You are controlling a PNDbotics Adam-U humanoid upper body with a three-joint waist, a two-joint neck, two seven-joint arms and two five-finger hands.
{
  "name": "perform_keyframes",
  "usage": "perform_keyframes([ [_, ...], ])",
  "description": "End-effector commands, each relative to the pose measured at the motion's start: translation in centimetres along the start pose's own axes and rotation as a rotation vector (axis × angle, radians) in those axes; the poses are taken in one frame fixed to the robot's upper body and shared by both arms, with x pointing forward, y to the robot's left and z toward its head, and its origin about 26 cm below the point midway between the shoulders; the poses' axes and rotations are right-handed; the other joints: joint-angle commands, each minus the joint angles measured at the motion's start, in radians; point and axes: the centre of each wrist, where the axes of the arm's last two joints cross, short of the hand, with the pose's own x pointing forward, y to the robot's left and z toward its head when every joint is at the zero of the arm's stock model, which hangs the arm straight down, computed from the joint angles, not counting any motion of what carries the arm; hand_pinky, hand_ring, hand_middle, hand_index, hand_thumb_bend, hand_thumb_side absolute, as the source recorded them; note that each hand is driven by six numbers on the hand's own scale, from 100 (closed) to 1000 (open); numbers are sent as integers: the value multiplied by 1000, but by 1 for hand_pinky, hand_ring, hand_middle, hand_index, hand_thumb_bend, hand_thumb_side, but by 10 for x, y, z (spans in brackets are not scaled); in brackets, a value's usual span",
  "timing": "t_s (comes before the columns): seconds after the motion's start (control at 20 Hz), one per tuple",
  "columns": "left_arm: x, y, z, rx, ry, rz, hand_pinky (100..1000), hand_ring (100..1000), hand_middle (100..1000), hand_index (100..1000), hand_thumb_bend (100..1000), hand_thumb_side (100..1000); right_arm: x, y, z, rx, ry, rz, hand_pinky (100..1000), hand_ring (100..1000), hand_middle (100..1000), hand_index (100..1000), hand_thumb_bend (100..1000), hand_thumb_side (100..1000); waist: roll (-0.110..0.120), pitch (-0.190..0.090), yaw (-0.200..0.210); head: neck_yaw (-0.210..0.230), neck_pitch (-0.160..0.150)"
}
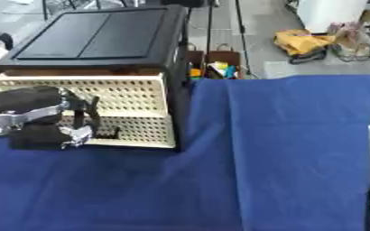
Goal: Pick up objects from table and place into drawer.
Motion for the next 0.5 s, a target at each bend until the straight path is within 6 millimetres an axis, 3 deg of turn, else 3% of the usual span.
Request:
perform_keyframes([
  [0.05, -1, 11, 5, 26, 41, -3, 100, 155, 567, 861, 100, 1000, 4, 0, -8, -26, -13, -16, 655, 744, 515, 610, 100, 831, 1, -16, -1, 3, -12],
  [0.5, 2, 14, 5, 44, 75, -6, 100, 155, 580, 883, 100, 1000, 5, 0, -8, -32, -11, -15, 655, 744, 515, 608, 100, 825, 1, -15, -8, 8, -16],
])
